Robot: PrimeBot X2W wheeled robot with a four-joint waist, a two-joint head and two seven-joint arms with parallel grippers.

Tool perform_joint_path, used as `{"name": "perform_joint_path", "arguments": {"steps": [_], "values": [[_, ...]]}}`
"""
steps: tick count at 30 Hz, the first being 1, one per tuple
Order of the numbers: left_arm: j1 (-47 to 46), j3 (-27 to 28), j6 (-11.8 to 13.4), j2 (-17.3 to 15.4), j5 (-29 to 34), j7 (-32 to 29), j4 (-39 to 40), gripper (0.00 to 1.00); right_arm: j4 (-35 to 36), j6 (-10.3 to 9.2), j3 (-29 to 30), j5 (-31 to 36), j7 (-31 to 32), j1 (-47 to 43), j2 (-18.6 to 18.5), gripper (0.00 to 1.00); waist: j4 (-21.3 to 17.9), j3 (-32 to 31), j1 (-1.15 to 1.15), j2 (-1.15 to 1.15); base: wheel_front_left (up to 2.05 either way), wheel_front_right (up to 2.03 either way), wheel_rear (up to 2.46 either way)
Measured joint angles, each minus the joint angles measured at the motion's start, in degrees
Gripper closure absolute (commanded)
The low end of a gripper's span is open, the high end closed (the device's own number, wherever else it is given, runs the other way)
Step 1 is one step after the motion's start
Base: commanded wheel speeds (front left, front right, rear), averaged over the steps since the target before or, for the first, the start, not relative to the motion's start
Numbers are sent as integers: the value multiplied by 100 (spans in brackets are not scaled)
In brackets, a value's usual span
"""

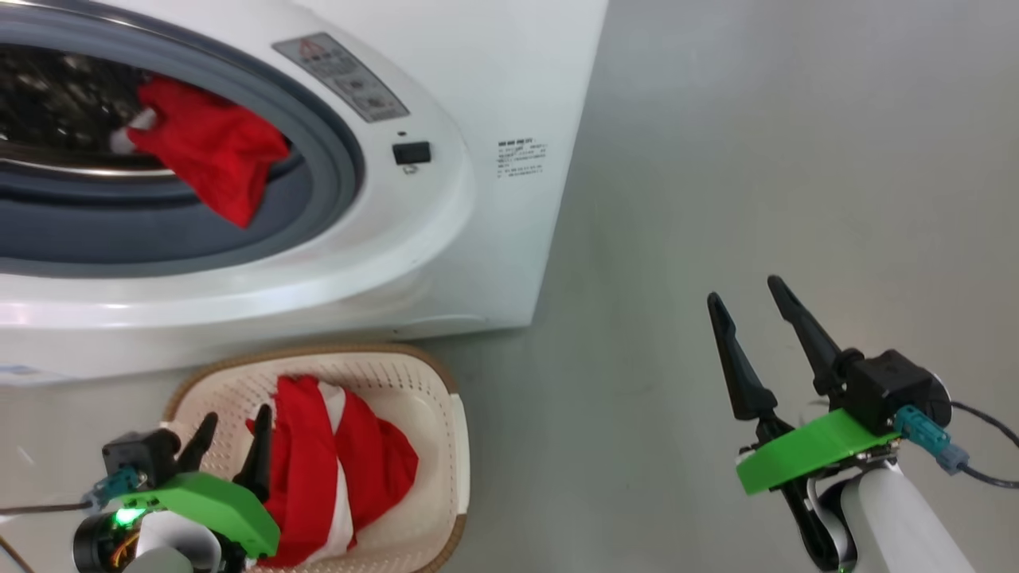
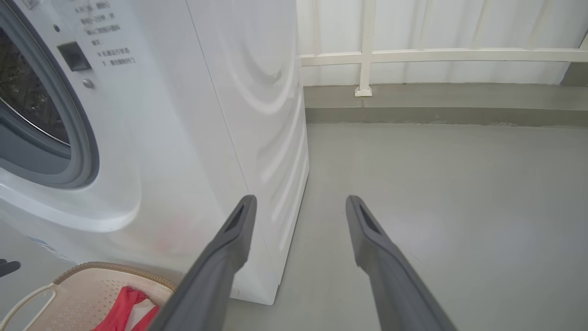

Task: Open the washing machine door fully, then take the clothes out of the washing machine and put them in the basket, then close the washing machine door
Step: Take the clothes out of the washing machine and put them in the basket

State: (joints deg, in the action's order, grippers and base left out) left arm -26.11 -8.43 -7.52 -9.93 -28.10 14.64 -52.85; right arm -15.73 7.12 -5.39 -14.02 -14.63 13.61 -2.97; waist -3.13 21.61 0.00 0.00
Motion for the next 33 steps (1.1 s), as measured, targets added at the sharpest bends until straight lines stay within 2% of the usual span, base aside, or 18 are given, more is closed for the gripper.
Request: {"name": "perform_joint_path", "arguments": {"steps": [16,24,33], "values": [[978,603,0,149,714,1,1451,0,-77,0,86,52,0,-593,3,0,161,-1031,0,0,0,0,0],[1441,881,0,211,1006,1,2477,0,-5,0,164,151,0,-874,7,0,210,-1328,0,0,0,0,0],[1930,1085,0,245,1151,1,3200,0,109,0,275,168,0,-1129,12,0,228,-1519,0,0,0,0,0]]}}
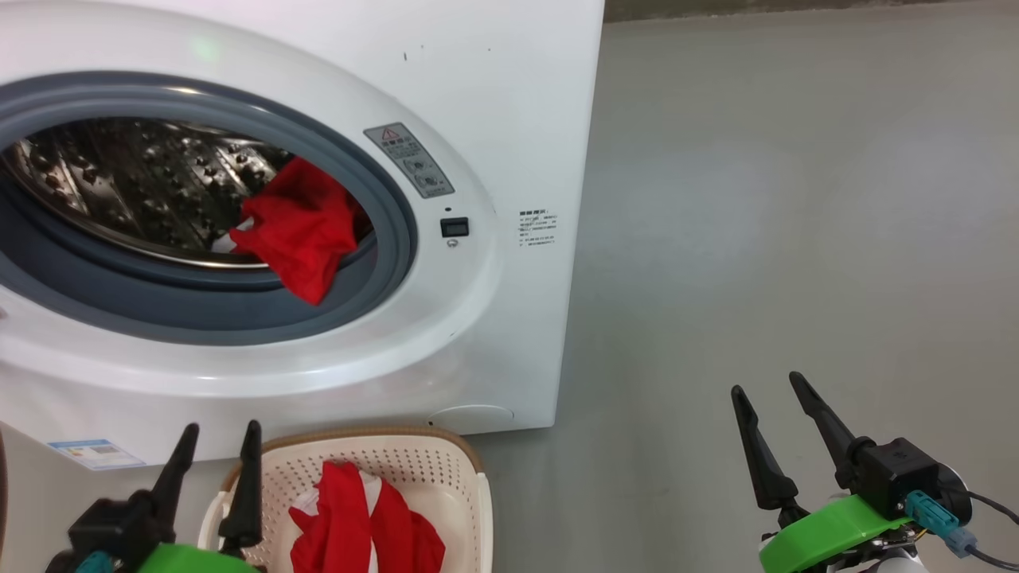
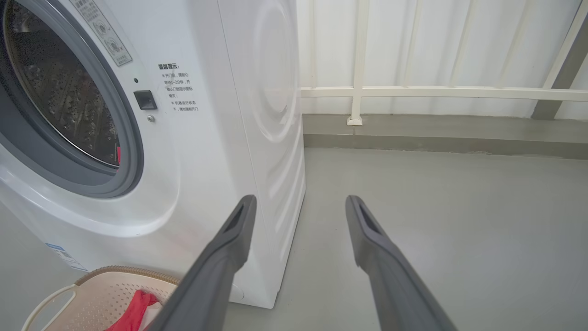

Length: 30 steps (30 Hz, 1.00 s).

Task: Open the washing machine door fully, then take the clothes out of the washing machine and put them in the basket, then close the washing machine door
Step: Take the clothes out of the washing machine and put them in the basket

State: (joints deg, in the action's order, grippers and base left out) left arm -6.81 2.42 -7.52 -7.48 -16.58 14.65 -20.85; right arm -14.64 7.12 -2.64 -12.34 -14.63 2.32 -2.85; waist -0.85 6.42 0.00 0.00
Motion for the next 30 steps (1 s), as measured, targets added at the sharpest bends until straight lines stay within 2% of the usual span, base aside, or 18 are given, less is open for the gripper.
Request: {"name": "perform_joint_path", "arguments": {"steps": [13,30], "values": [[814,394,0,119,232,-1,739,0,103,0,73,0,0,-359,12,0,-44,-256,0,0,0,0,0],[925,502,0,249,260,0,992,0,178,0,163,0,0,-454,22,0,-76,-231,0,0,0,0,0]]}}
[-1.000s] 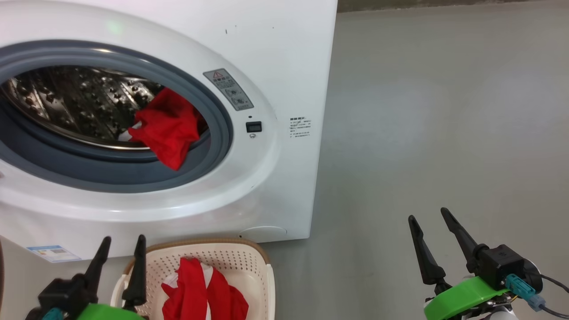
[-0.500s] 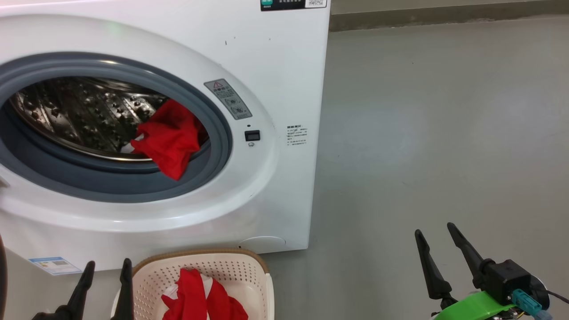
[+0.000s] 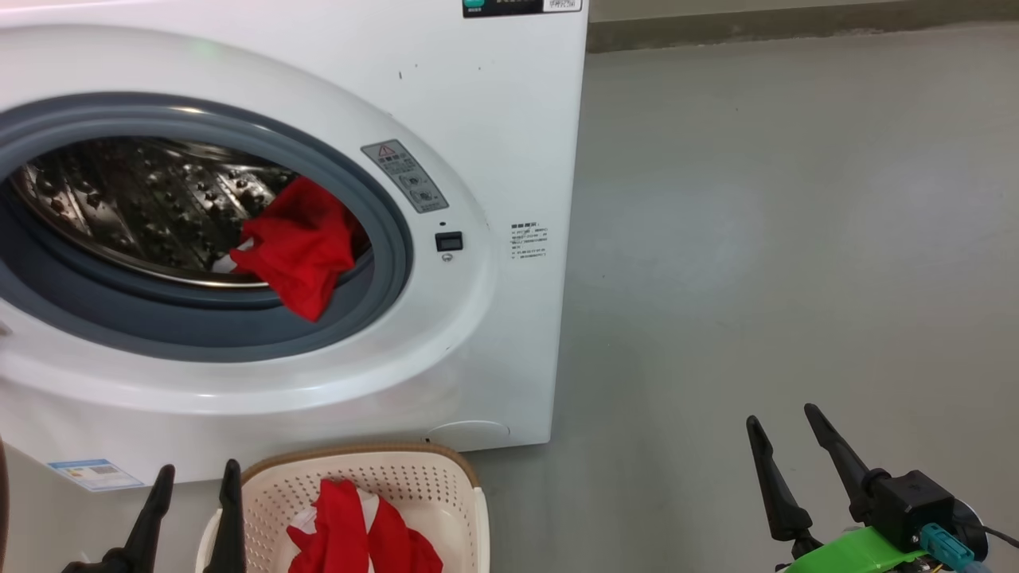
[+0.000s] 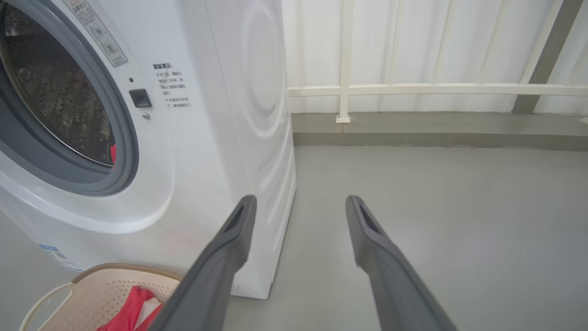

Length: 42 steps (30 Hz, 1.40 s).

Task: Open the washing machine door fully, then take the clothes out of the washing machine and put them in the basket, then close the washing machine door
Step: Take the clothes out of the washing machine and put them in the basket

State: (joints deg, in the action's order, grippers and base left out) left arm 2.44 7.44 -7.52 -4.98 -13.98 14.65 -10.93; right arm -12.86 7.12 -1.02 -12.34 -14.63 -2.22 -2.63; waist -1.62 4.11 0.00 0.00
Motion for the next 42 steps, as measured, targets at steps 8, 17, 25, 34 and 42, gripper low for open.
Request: {"name": "perform_joint_path", "arguments": {"steps": [8,17,25,34,42], "values": [[-38,-69,0,16,-21,0,-79,0,18,0,-10,-2,0,10,1,0,-24,143,0,0,0,0,0],[-927,-300,0,-272,-164,0,-714,0,68,0,-120,-20,0,257,1,0,-49,498,0,0,0,0,0],[-2132,-501,0,-544,-365,0,-1733,0,74,0,-291,-78,0,563,-2,0,-120,878,0,0,0,0,0],[-3410,-917,0,-902,-452,2,-2840,0,90,0,-437,-180,0,757,-5,0,-304,1234,0,0,0,0,0],[-4316,-1346,0,-1268,-600,1,-3815,0,107,0,-613,-233,0,971,-8,0,-548,1503,0,0,0,0,0]]}}
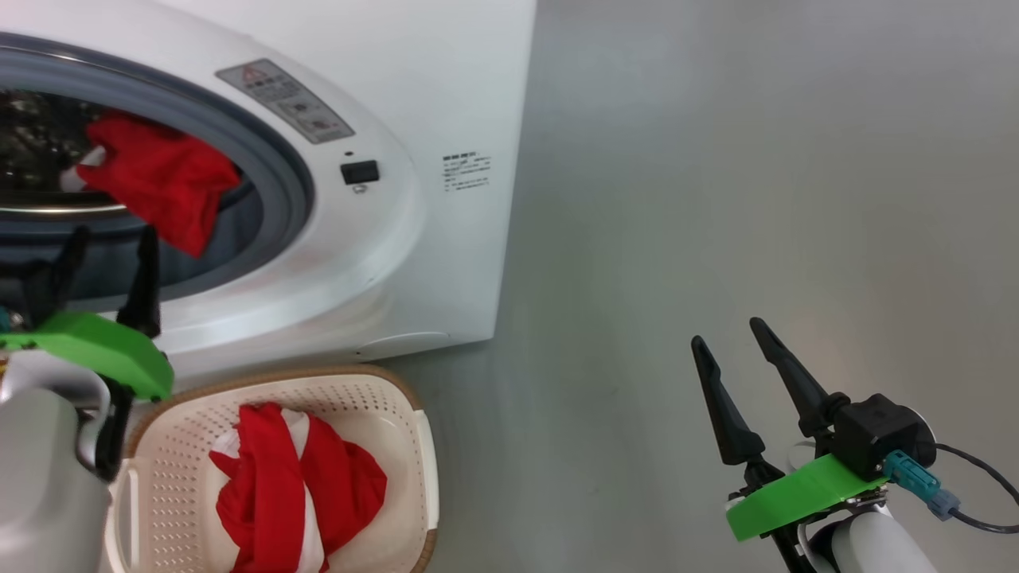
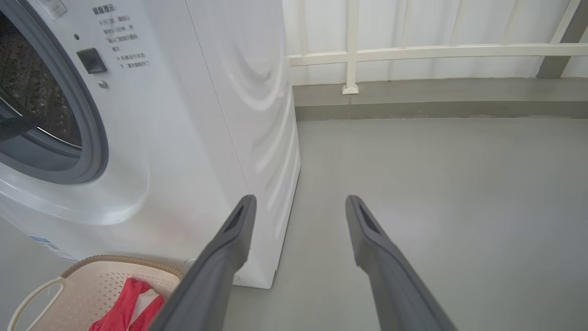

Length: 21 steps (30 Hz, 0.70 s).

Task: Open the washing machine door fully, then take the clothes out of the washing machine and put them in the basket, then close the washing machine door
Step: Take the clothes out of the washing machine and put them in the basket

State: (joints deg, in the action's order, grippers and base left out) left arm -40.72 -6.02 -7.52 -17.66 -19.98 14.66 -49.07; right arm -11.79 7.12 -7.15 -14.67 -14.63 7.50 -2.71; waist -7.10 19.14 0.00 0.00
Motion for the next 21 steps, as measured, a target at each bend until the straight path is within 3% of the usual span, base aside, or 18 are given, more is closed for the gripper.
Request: {"name": "perform_joint_path", "arguments": {"steps": [21], "values": [[-1855,-1021,0,-587,-526,1,-1640,0,142,0,-338,-143,0,410,-3,0,-433,772,0,0,0,0,0]]}}
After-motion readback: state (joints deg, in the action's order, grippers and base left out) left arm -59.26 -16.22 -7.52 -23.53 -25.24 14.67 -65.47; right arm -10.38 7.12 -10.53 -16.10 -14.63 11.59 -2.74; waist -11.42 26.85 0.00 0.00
